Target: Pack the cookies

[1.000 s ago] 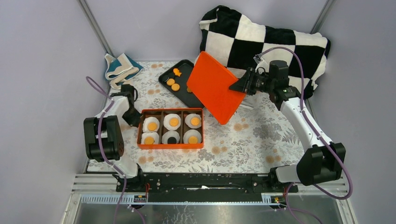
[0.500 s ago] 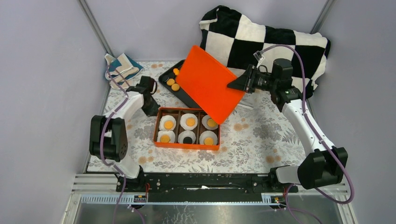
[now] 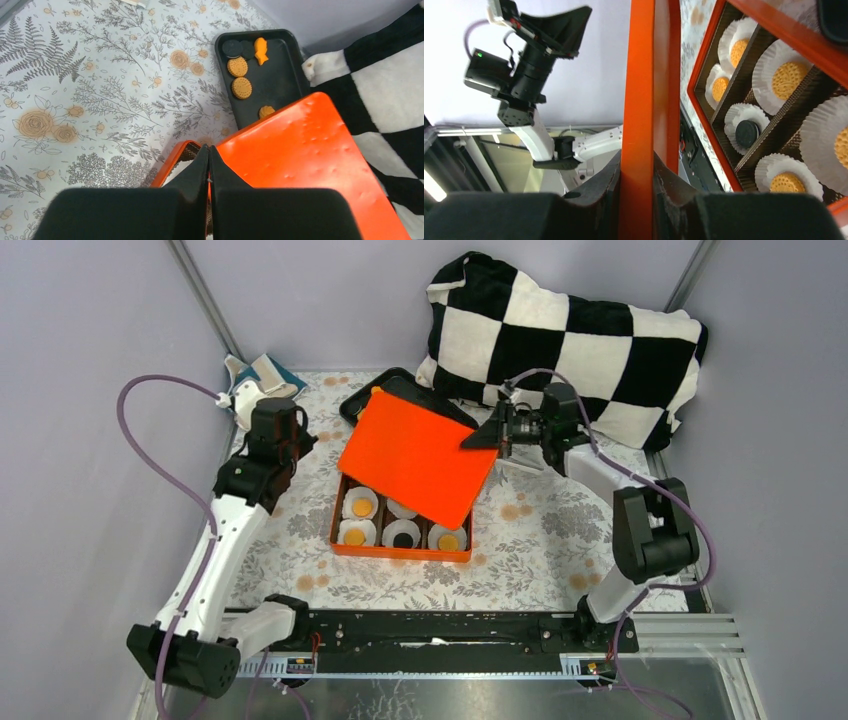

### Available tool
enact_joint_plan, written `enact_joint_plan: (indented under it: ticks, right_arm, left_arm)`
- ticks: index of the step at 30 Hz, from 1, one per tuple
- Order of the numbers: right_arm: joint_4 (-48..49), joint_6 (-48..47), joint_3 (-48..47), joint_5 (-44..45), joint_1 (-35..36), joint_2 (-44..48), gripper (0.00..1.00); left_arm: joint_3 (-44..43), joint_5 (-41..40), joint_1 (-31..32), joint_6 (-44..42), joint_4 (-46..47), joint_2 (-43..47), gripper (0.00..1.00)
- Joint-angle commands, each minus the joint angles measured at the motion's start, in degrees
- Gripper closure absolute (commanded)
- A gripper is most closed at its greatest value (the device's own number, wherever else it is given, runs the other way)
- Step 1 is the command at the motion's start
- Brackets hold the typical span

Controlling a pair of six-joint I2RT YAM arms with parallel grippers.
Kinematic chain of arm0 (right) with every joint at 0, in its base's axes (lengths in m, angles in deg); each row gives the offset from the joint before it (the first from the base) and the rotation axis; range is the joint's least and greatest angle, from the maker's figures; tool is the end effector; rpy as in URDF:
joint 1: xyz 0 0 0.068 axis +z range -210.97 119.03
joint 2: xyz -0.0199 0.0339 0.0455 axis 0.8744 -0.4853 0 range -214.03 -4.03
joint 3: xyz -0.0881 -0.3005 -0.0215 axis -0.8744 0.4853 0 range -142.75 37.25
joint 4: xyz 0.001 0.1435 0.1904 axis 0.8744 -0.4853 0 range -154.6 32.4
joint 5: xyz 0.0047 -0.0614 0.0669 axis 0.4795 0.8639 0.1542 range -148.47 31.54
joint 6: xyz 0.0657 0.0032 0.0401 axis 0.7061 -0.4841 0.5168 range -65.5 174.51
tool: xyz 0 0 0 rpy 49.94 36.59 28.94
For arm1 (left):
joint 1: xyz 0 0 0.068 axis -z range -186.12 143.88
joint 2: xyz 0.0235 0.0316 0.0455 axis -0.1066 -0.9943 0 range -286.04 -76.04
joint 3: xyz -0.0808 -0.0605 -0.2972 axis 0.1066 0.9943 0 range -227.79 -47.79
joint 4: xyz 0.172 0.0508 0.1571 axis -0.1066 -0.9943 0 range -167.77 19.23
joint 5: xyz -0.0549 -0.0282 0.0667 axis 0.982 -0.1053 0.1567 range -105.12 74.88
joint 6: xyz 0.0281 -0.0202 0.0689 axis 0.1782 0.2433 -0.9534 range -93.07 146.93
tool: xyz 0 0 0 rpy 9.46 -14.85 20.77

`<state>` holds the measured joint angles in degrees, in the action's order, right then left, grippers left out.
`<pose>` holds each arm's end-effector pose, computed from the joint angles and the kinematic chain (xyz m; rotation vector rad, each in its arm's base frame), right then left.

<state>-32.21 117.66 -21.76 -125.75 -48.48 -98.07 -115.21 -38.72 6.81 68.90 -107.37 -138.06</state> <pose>0.3329 0.1356 0.3250 -0.1450 2.0743 1.8913 0.2053 -0.0201 0.3949 -0.7494 1.9287 -0.1530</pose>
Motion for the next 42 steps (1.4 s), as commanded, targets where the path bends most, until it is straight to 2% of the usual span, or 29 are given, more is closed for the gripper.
enact_joint_plan:
  ticks: [1,9,14,17,20,25,35,42]
  right_arm:
    - [-6.6,-8.2,-9.4,-5.4,6.9,-3.5,1.00]
    - [-18.5,-16.2,-19.0,-6.4,11.0,-16.3,1.00]
    - [-40.3,-31.1,-25.1,-4.0,11.1,-22.6,1.00]
    - [-49.0,-36.9,-26.0,-1.7,11.1,-23.9,1.00]
    - [-50.2,-37.7,-24.3,-0.7,11.1,-24.3,1.00]
    - [-58.4,-45.0,-24.3,2.5,10.6,-26.4,1.00]
    - [-58.7,-48.6,-20.9,4.6,7.6,-27.5,1.00]
    - [-62.5,-51.1,-21.3,10.4,4.2,-26.8,0.83]
  left_arm:
    - [2.5,-1.2,0.2,-1.6,2.1,-2.3,1.00]
    - [6.5,1.6,0.6,-0.2,4.0,-2.8,1.00]
    - [7.6,1.9,0.8,0.3,4.3,-3.0,1.00]
    - [7.8,1.8,0.9,0.2,4.3,-2.9,1.00]
    - [7.9,2.0,1.0,0.2,4.4,-2.8,1.00]
    - [8.9,3.1,1.3,0.6,5.0,-2.5,1.00]
    - [12.8,7.1,3.7,0.9,7.4,-3.1,1.00]
    - [17.8,9.4,10.5,2.6,10.6,-2.5,1.00]
